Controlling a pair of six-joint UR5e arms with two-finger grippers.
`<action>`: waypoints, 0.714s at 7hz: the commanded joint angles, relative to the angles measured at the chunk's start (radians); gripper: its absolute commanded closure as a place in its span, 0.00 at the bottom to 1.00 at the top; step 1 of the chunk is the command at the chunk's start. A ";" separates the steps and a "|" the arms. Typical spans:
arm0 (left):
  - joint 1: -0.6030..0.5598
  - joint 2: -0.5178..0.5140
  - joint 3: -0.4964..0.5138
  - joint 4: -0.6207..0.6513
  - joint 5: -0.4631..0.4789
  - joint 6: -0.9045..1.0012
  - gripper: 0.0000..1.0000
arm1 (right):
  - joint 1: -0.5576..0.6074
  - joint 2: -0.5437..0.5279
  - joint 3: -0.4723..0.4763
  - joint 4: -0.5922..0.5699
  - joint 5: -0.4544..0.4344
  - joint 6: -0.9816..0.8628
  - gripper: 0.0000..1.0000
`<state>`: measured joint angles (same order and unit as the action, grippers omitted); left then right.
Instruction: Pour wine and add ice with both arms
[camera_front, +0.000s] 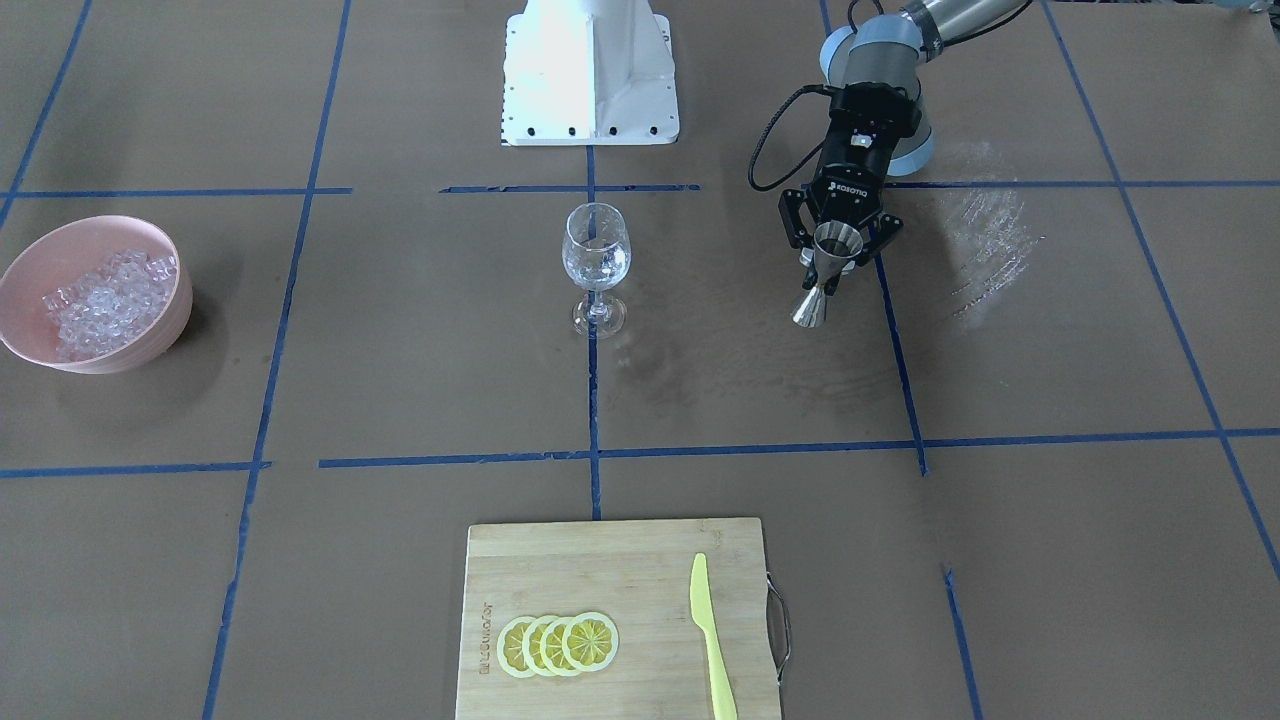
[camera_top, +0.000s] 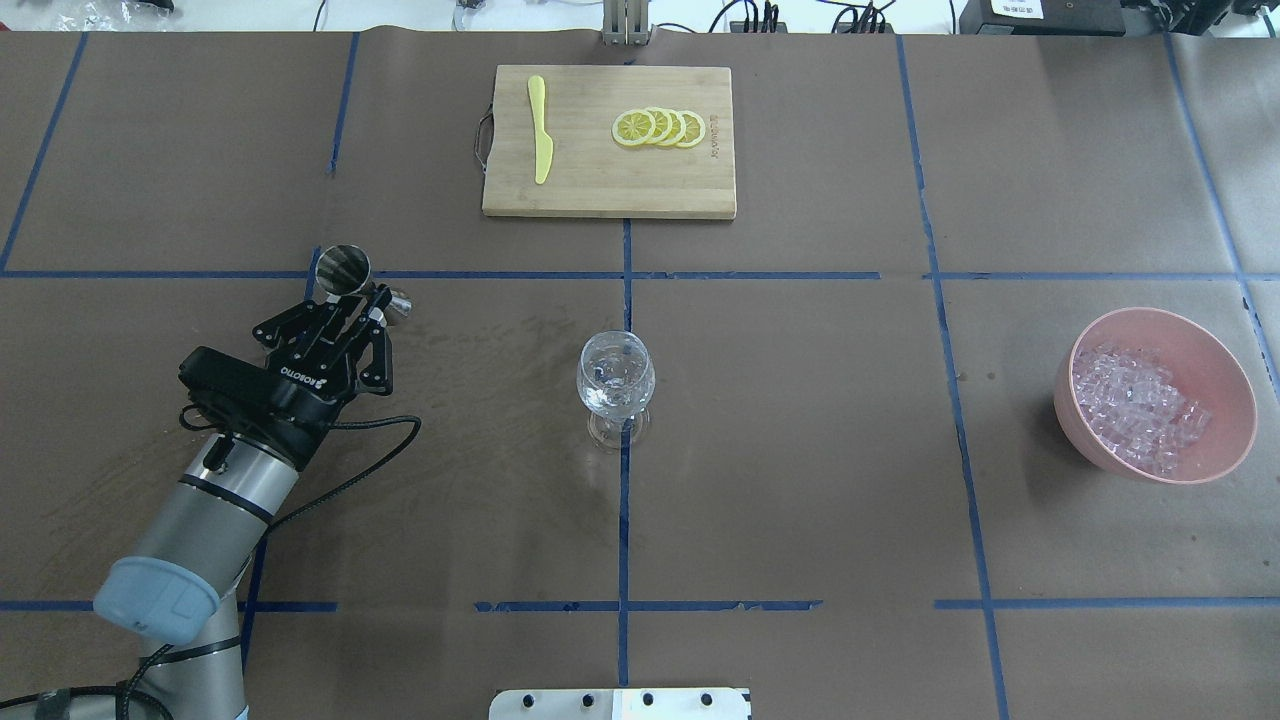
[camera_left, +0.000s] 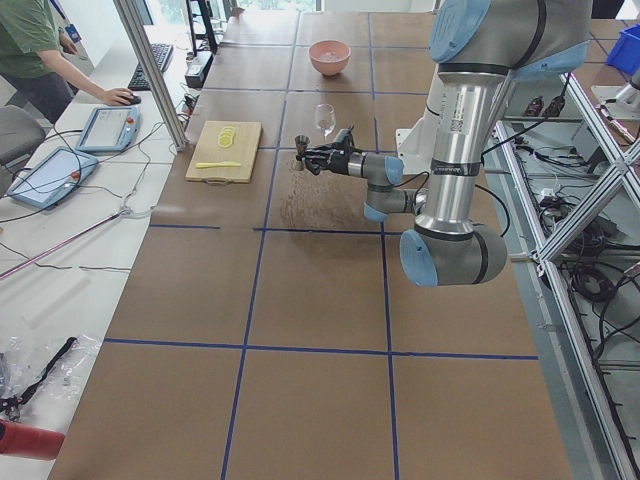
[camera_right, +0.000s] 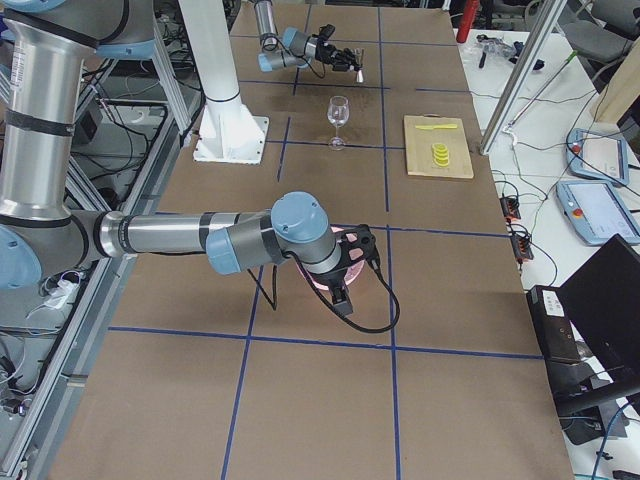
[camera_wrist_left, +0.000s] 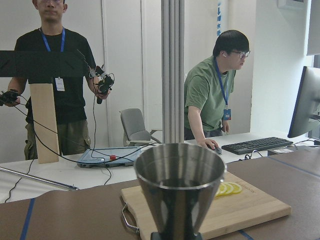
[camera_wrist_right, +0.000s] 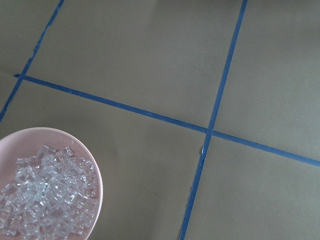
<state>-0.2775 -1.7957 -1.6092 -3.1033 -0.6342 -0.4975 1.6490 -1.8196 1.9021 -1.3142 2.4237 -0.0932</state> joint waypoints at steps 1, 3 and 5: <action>-0.023 -0.049 0.000 0.086 -0.007 -0.019 1.00 | 0.000 0.000 0.000 0.000 0.000 0.000 0.00; -0.011 -0.103 -0.005 0.162 -0.004 -0.006 1.00 | 0.000 -0.001 0.002 0.000 0.000 0.001 0.00; -0.006 -0.135 -0.027 0.291 -0.002 0.002 1.00 | 0.000 -0.001 0.000 0.000 0.000 0.000 0.00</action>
<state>-0.2867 -1.9104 -1.6204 -2.8891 -0.6373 -0.5015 1.6490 -1.8207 1.9034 -1.3146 2.4237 -0.0925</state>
